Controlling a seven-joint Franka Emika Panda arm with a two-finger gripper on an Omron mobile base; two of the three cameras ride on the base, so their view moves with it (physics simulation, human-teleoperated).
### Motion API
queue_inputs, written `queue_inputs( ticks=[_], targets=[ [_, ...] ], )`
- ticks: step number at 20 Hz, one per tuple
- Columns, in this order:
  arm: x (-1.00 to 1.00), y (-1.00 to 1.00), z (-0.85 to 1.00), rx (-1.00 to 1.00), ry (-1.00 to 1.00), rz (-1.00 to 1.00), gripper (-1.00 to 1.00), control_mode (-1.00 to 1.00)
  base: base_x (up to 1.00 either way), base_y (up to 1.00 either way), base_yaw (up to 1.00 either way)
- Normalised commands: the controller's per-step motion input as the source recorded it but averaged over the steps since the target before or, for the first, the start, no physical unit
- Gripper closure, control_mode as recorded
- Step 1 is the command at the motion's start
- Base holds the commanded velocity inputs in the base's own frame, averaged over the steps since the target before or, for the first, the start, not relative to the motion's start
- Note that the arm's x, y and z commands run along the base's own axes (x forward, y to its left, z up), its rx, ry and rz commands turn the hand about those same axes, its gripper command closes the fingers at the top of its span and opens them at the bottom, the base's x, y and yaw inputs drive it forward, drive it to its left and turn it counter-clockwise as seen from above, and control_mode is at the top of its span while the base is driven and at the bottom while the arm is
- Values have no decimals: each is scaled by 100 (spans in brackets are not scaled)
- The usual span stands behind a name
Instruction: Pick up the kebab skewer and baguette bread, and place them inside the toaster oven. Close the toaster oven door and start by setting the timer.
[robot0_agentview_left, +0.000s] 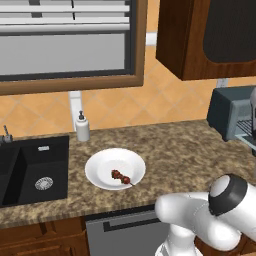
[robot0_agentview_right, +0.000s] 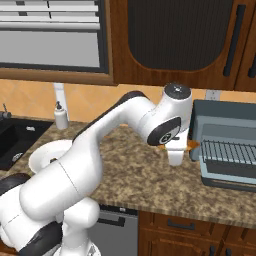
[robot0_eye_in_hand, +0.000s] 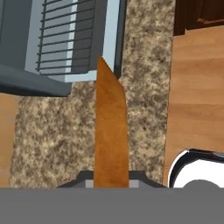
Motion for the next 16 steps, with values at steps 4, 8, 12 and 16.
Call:
queue_inputs(
  ticks=[4, 8, 12, 16],
  targets=[
    [11, -62, 0, 5, 0, 3, 100, -100, 0, 0, 0],
    [10, -41, -13, 0, -2, 0, 100, -100, 0, 0, 0],
    [15, -25, -29, 0, -4, 0, 100, -100, 0, 0, 0],
    [24, -20, -31, 1, -8, 0, 100, -100, 0, 0, 0]
  ],
)
